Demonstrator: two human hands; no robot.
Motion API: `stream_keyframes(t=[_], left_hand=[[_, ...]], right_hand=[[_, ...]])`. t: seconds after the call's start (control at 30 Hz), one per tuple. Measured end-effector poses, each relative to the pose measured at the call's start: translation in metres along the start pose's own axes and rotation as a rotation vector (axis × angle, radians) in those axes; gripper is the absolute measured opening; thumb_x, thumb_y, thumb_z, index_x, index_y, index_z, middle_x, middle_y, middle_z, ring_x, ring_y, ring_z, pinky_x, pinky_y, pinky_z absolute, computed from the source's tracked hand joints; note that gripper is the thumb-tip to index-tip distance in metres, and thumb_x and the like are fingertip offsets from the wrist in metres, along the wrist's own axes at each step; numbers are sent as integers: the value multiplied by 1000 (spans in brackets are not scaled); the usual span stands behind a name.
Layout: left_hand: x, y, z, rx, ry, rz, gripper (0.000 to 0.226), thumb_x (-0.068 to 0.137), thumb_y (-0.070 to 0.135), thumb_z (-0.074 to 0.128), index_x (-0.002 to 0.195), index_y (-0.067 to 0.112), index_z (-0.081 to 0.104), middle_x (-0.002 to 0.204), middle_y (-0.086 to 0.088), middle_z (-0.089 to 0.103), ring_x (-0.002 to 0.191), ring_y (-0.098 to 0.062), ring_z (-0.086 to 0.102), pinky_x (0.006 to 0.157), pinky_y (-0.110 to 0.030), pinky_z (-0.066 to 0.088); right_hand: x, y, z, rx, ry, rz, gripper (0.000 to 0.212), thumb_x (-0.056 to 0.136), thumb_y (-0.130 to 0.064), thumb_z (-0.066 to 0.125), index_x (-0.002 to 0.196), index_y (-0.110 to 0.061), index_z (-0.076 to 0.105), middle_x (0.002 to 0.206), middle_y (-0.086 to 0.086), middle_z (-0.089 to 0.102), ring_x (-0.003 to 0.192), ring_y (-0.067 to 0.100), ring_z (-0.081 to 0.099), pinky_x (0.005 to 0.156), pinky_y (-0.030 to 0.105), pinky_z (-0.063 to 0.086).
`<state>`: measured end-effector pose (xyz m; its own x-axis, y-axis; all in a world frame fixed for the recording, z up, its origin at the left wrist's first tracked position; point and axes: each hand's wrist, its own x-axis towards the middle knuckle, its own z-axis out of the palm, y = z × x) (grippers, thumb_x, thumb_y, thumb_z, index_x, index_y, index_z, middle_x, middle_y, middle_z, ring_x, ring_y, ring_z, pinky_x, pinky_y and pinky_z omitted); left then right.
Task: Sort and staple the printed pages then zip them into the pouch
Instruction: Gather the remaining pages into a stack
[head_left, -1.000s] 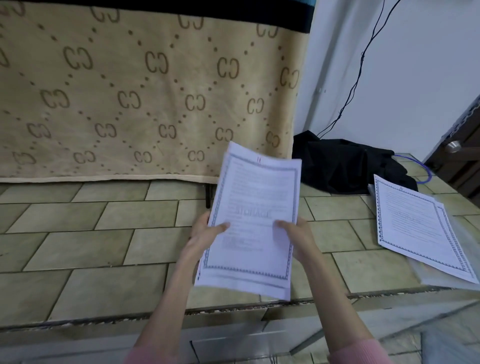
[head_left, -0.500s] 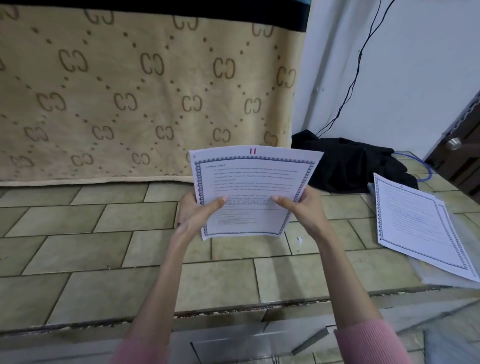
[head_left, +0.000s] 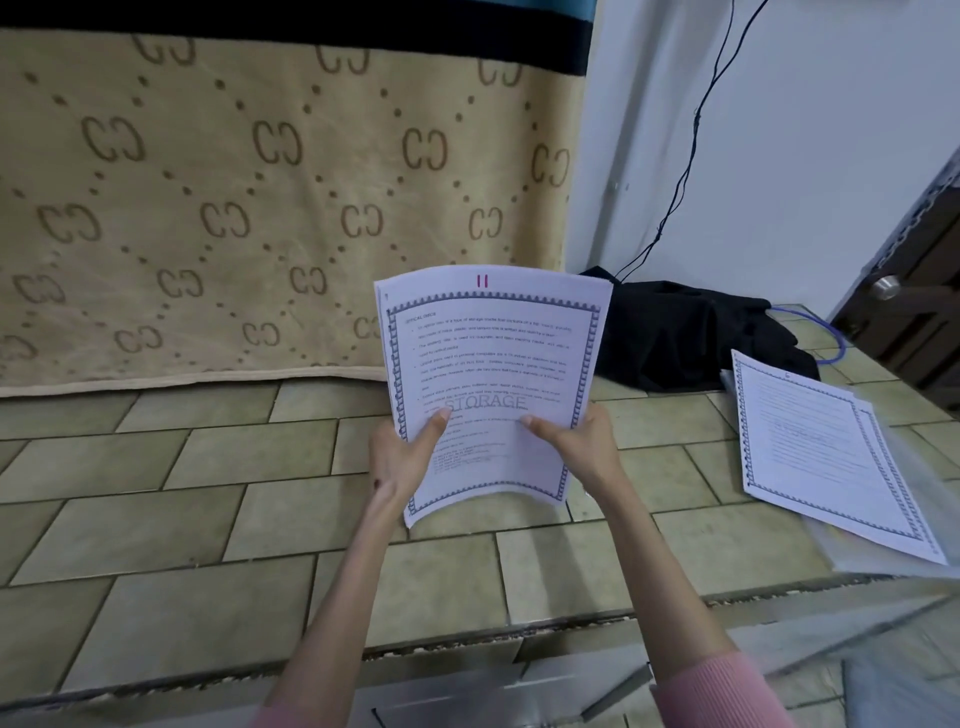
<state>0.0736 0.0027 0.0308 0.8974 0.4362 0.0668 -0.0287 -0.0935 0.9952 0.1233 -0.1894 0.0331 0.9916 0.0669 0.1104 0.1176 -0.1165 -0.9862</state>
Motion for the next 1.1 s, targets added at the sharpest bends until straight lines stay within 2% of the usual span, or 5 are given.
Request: stream_keyframes(t=[0.23,0.63,0.77,0.93,1.1], left_hand=[[5,-6,3,-50,-19,-74,11,78,22,75,79,27,65,72,20,66,69,6,63,57,-6,49],[3,-23,16,-45,7,-171,17,77,17,76,74,24,61,75,13,62,71,1,57,64,-18,45],[2,-33,18,-16,-7,-183,18,75,15,77,88,14,65,84,2,66,82,-15,63,77,-23,45],[8,-49,17,-5,-9,-258,47,70,28,81,107,5,64,100,-3,70,95,-20,64,82,-29,48],[9,-40,18,39,-68,-208,31,78,20,75,105,10,66,98,-2,68,97,-19,64,86,-28,48]], right_hand=[[-4,15,-1,14,-29,54,23,77,0,73,91,-17,68,91,-5,70,74,-7,67,72,18,57],[3,35,-5,5,0,122,22,77,-2,74,97,-10,69,88,-4,70,75,1,68,69,14,55],[4,45,-5,-43,-8,162,22,76,-3,75,98,-7,70,93,2,70,85,14,67,70,14,54],[6,50,-6,-49,-10,198,21,77,-6,75,97,-7,70,93,3,70,82,14,67,69,14,54],[9,43,-11,-47,-64,186,20,79,-4,73,98,-8,68,99,6,70,78,6,65,67,10,53]])
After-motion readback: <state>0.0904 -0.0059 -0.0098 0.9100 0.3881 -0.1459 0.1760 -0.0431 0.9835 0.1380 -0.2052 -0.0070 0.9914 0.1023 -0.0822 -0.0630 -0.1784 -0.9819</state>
